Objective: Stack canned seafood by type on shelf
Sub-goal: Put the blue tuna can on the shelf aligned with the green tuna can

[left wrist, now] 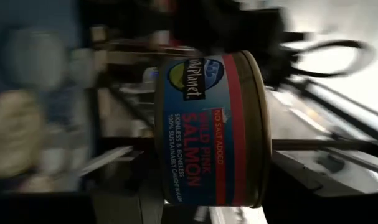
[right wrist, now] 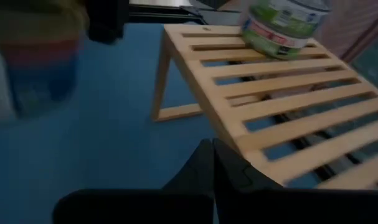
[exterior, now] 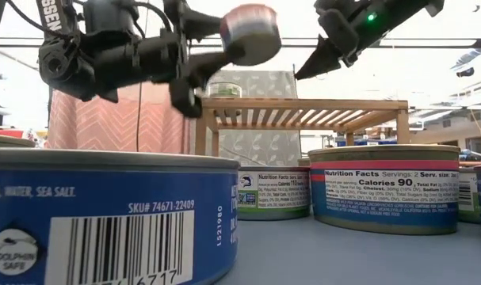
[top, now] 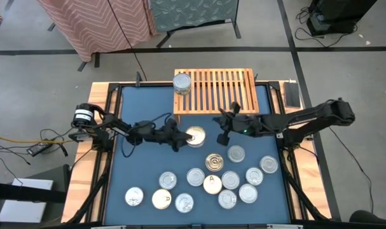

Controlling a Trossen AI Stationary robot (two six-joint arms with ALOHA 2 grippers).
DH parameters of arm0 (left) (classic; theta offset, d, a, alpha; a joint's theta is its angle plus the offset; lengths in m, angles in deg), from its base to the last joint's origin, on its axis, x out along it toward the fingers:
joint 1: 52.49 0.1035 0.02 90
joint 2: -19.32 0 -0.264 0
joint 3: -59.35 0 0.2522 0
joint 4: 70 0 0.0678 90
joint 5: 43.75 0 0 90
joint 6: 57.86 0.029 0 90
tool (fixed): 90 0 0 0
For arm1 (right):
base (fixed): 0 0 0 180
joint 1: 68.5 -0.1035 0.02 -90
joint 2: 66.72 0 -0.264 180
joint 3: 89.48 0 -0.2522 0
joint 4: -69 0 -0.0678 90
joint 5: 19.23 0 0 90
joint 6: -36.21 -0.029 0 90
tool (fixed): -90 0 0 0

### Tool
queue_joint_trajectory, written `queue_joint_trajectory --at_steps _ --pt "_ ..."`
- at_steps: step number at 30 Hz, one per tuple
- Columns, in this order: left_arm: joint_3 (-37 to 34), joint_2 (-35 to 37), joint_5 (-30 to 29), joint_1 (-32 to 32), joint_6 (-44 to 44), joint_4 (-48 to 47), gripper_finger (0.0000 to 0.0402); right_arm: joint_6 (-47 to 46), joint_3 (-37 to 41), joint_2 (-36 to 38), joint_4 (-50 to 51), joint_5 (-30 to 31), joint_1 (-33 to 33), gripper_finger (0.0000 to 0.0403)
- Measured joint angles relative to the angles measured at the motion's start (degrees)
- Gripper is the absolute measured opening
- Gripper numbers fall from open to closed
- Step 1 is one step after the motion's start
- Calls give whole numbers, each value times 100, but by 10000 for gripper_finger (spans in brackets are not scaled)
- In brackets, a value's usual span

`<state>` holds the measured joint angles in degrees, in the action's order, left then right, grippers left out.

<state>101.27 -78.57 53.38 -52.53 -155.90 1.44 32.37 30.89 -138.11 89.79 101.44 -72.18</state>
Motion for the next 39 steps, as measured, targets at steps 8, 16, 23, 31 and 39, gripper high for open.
queue_joint_trajectory --at_steps 8,16,23,31,39 --pt "12 238 -157 212 28 448 206 -55 0 44 222 28 13 0" --pt "-19 1298 777 1076 197 -431 206 -153 -2 -3 261 25 6 0" --pt "-22 2550 1842 2103 676 -3080 206 -339 -4 -3 322 20 4 0" --pt "-22 3467 1295 2828 1134 -5170 207 -372 -9 -3 324 18 -7 0" --pt "-24 3184 734 2769 1298 -5355 207 -404 -9 0 328 20 -7 0"
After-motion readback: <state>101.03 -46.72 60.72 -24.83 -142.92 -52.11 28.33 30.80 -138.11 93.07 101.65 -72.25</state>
